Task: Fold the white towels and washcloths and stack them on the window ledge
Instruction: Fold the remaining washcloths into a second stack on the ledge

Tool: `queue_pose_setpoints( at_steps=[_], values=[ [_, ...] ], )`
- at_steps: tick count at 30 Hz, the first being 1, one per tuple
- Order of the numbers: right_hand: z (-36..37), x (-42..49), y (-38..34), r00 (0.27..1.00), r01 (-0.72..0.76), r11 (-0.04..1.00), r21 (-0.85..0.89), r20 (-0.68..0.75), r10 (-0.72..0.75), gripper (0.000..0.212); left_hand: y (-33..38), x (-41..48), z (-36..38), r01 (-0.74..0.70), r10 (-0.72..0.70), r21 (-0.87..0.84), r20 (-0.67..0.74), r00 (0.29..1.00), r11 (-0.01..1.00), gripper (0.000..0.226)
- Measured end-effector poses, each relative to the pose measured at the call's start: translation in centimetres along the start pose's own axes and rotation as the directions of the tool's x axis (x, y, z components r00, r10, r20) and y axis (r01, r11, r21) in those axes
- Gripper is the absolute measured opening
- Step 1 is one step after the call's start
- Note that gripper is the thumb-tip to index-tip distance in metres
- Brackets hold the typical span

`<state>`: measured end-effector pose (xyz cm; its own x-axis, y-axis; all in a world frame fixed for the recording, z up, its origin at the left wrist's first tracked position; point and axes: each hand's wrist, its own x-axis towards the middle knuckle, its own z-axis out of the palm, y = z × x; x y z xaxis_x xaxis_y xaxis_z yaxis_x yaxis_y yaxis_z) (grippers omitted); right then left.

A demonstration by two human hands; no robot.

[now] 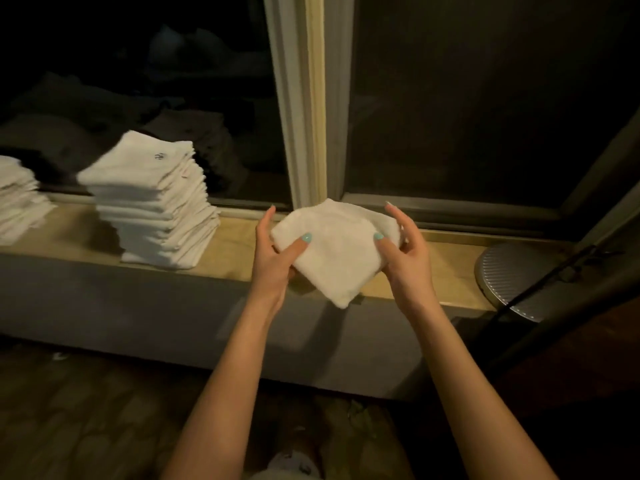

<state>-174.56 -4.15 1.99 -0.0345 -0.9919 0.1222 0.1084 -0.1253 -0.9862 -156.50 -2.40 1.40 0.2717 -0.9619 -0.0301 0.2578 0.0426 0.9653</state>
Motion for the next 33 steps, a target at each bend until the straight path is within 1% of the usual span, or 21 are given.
queue_pose_setpoints(
  at_steps=[2,4,7,10,11,13,16,19,21,26,30,33],
  values=[
    [1.3,0.8,-0.8,0.997,0.016,0.999,-0.05,0.08,-0.012,0.035,1.3,-0.1,-2.8,0.025,-0.023,-0.073,0.028,0.999,0.997,0.069],
    [3.0,1.6,-1.5,0.988,0.046,0.994,-0.103,0.149,-0.03,0.032,2.6,-0.1,-5.2,0.026,-0.021,-0.084,0.059,0.998,0.996,0.06],
    [6.4,2.6,-2.3,0.97,0.094,0.982,-0.162,0.238,-0.054,0.03,4.3,0.3,-8.4,0.053,-0.044,-0.051,0.155,0.987,0.997,0.059],
    [10.4,3.3,-2.5,0.955,0.132,0.972,-0.193,0.288,-0.072,0.028,6.0,1.0,-11.7,0.029,-0.037,0.033,0.27,0.962,0.999,0.062],
    [11.9,3.5,-2.5,0.954,0.135,0.969,-0.206,0.292,-0.071,0.027,6.5,1.4,-12.9,0.006,-0.022,0.056,0.284,0.958,0.998,0.061],
    [14.9,3.7,-2.1,0.959,0.143,0.958,-0.247,0.275,-0.072,0.027,7.6,2.1,-15.4,-0.068,0.034,0.108,0.289,0.957,0.992,0.053],
    [19.4,3.8,-1.4,0.978,0.113,0.95,-0.291,0.199,-0.055,0.031,8.9,3.7,-19.3,-0.151,0.084,0.205,0.306,0.948,0.967,0.039],
    [24.0,3.8,-1.2,0.986,0.083,0.959,-0.272,0.165,-0.039,0.033,10.3,5.8,-23.3,-0.229,0.144,0.278,0.293,0.945,0.933,0.036],
    [26.4,3.7,-1.3,0.982,0.061,0.973,-0.222,0.186,-0.019,0.035,11.3,7.3,-25.5,-0.282,0.2,0.298,0.277,0.94,0.912,0.037],
    [30.7,2.7,-0.8,0.945,0.081,0.987,-0.141,0.325,-0.031,0.045,14.3,10.6,-29.4,-0.327,0.242,0.314,0.28,0.929,0.892,0.039],
    [33.4,3.0,0.0,0.957,0.095,0.97,-0.226,0.287,-0.027,0.038,15.4,13.2,-31.2,-0.34,0.251,0.355,0.273,0.929,0.871,0.038],
    [35.1,3.9,0.1,0.972,0.105,0.941,-0.322,0.232,-0.03,0.042,15.7,14.9,-31.8,-0.354,0.255,0.389,0.283,0.925,0.85,0.037]
  ],
)
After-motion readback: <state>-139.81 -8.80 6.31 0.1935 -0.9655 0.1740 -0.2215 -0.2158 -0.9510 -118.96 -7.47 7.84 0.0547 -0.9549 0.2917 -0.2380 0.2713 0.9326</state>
